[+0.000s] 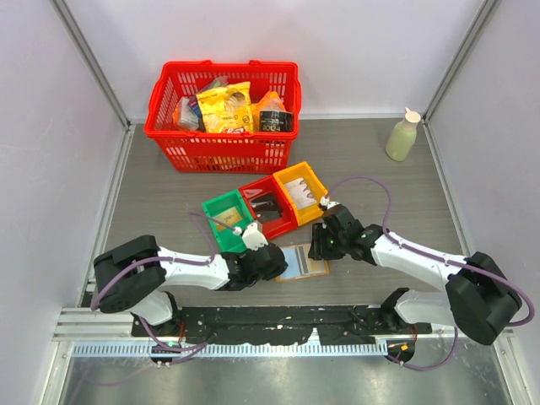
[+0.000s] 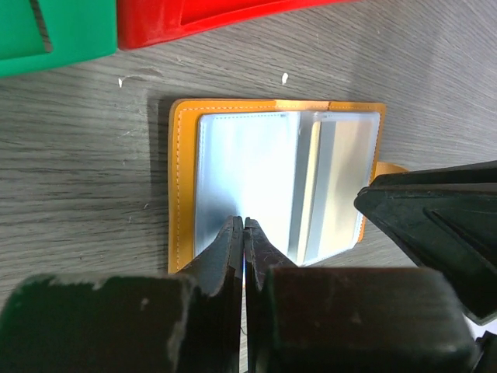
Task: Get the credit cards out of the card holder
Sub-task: Open the card holder at the center of the board, then remove the credit card from the card holder.
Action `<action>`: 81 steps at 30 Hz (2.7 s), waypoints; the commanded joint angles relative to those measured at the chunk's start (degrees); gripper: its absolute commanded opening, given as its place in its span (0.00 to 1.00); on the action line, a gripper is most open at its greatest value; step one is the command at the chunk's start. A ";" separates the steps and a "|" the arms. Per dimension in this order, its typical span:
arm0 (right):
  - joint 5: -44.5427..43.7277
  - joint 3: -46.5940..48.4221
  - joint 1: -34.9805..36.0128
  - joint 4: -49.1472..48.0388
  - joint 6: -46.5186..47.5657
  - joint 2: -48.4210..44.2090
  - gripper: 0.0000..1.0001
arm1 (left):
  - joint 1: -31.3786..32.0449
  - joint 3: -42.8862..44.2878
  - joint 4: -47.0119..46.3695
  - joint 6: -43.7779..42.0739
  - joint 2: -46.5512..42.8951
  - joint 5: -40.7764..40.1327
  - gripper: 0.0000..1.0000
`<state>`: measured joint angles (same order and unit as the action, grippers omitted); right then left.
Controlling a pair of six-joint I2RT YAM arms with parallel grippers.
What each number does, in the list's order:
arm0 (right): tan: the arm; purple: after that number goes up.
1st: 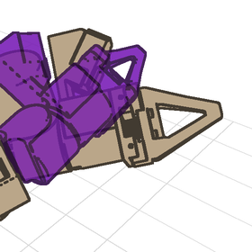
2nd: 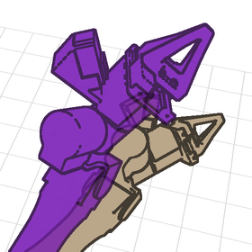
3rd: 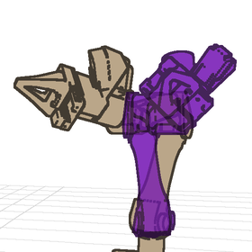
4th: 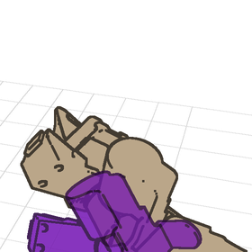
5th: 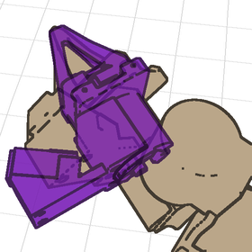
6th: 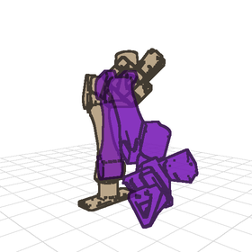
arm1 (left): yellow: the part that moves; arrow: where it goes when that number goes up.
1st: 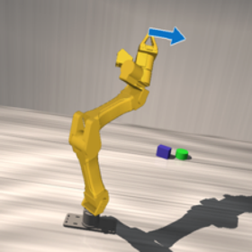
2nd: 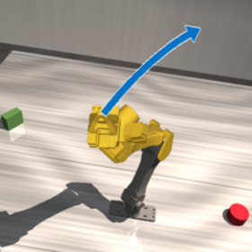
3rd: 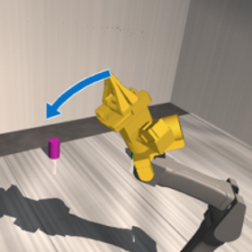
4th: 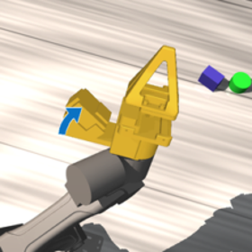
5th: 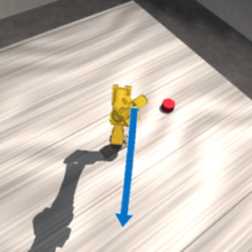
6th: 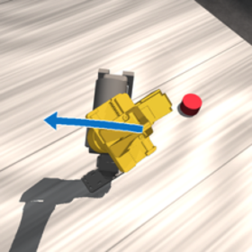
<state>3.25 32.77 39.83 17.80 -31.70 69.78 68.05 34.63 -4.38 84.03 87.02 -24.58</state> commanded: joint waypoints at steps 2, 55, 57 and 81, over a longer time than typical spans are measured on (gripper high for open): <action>1.85 0.10 -0.20 -2.24 0.41 0.88 0.42 | -0.38 -1.23 -1.68 2.28 0.34 0.32 0.03; -0.08 4.49 -0.20 -0.93 -0.11 1.15 0.50 | -0.38 0.70 8.07 -3.34 -7.40 -3.28 0.01; 0.53 4.49 -0.19 -1.63 -0.11 2.20 0.51 | -0.46 1.92 9.65 -4.57 -6.43 -2.58 0.01; 8.18 3.79 -0.11 -4.09 -0.11 6.25 0.50 | -2.48 1.49 8.51 -2.73 0.96 4.27 0.00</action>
<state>9.63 35.16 39.62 15.22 -32.21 75.29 66.08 37.17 3.22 81.43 86.30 -21.23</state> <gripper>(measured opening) 0.505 0.011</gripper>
